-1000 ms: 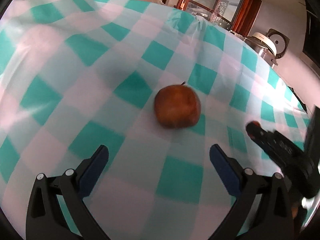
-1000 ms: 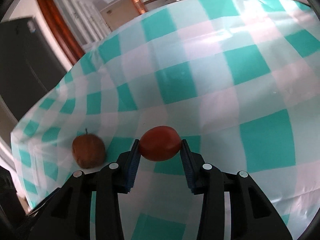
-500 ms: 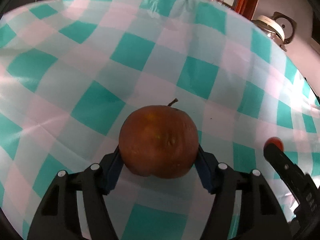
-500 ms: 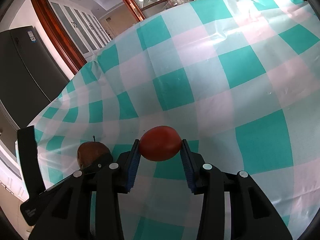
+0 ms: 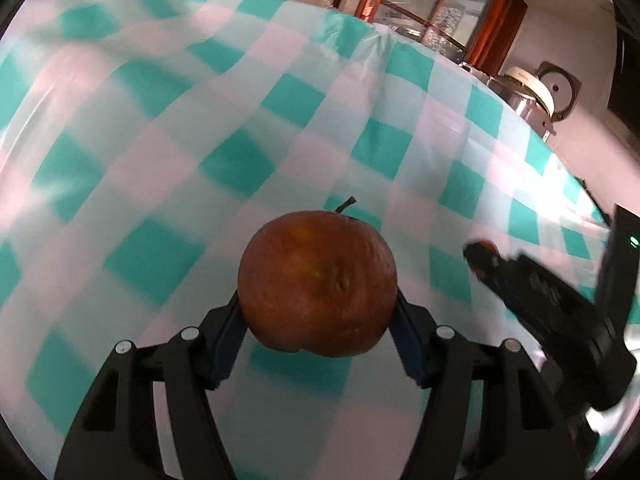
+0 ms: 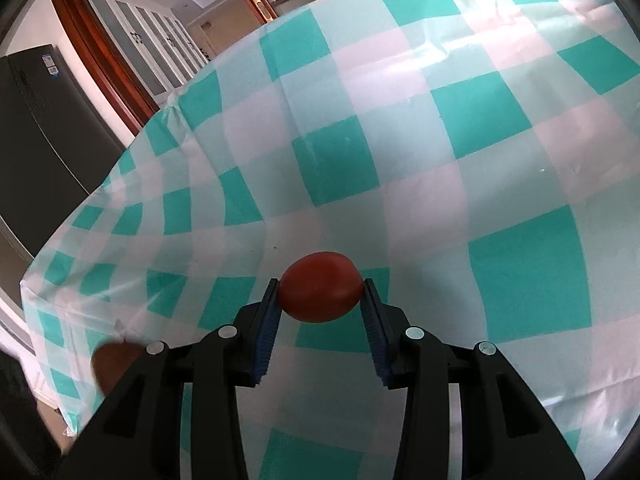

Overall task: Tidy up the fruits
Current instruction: 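Carry the brown fruit and red tomato over to the white box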

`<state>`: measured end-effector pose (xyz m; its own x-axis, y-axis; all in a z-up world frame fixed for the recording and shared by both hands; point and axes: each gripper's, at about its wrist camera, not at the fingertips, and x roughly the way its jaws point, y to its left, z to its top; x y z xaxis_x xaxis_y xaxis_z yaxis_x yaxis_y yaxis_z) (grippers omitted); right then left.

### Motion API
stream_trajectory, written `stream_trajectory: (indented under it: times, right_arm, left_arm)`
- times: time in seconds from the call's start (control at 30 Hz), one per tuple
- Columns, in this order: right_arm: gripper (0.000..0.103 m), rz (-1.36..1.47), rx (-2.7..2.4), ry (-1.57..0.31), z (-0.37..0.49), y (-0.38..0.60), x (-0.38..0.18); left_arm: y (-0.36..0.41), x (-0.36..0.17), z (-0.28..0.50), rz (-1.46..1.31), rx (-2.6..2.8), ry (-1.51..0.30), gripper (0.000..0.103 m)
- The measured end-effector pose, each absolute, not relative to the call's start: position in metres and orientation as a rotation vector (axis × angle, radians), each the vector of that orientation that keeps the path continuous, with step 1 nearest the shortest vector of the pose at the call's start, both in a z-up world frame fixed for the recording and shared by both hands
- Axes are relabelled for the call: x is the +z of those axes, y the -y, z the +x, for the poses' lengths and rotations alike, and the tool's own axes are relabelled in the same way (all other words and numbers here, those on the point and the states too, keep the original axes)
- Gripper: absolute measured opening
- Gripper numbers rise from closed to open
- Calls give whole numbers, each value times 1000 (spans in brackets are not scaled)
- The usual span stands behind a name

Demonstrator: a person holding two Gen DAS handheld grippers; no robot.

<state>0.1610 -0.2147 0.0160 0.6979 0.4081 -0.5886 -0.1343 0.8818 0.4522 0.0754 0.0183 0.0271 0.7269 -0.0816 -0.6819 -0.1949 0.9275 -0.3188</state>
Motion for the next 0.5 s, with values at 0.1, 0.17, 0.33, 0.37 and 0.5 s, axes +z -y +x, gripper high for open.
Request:
stream_trajectory:
  times: [0.1, 0.17, 0.33, 0.37, 0.5]
  right_arm:
    - [40, 396, 308, -745, 137, 216, 16]
    - [40, 395, 341, -742, 108, 212, 17]
    - [40, 369, 447, -720, 23, 195, 24]
    - [40, 364, 463, -715, 11, 191, 27]
    - [40, 305, 545, -689, -45, 170, 38]
  left_arm:
    - [-24, 27, 26, -429, 58, -749, 65]
    - [-28, 30, -10, -422, 56, -724, 65]
    - [-43, 38, -99, -395, 63, -657, 65]
    - [-48, 38, -118, -389, 68, -644, 65]
    - [-65, 37, -174, -345, 106, -626, 65]
